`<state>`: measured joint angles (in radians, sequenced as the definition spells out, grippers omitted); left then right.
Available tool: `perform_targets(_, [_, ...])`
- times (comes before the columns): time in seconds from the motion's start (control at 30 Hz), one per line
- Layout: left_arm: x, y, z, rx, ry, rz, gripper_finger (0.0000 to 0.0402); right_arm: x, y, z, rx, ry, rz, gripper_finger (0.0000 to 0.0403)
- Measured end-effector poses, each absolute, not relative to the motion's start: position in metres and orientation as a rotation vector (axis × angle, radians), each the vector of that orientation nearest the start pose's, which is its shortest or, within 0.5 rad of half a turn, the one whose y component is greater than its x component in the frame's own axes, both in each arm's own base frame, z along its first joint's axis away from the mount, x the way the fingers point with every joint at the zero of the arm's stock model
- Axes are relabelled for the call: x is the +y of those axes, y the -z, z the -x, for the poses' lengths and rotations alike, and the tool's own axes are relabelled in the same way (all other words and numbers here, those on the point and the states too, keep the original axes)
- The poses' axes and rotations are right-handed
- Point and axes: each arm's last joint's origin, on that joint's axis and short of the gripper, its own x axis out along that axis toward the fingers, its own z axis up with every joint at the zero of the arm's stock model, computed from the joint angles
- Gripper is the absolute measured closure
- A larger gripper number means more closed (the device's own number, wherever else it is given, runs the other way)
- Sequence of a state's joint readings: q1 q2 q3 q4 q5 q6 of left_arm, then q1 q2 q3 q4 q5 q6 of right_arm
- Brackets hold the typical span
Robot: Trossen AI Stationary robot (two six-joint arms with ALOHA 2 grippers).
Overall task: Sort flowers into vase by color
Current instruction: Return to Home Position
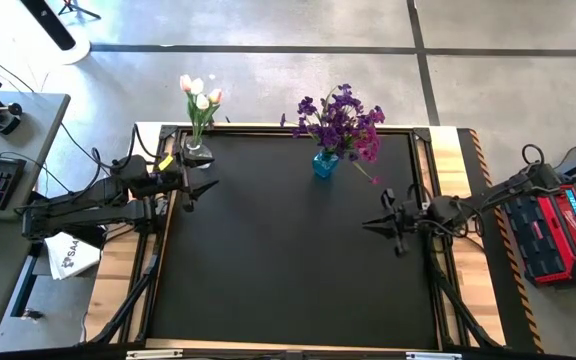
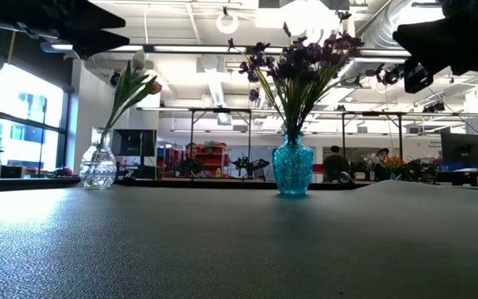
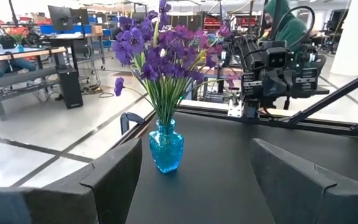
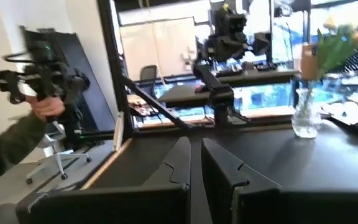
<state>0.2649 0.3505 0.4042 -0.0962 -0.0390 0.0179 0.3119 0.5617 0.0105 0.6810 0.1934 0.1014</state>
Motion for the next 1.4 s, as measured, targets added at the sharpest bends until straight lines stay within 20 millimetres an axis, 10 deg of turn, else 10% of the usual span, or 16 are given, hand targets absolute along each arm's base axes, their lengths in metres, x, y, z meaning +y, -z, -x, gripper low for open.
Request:
perform_targets(0.87, [0.03,-0.264,-0.106,0.038,-0.301,-0.043,0.0117,0.017,-0.194,-0.091,-0.154,-0.114,-0.052,0.0403])
perform_targets(1.4, [0.022,-0.254,-0.113,-0.088,-0.218,-0.106,0.0157,0.005,-0.169,-0.097,-0.034,-0.002,-0.081,0.0403])
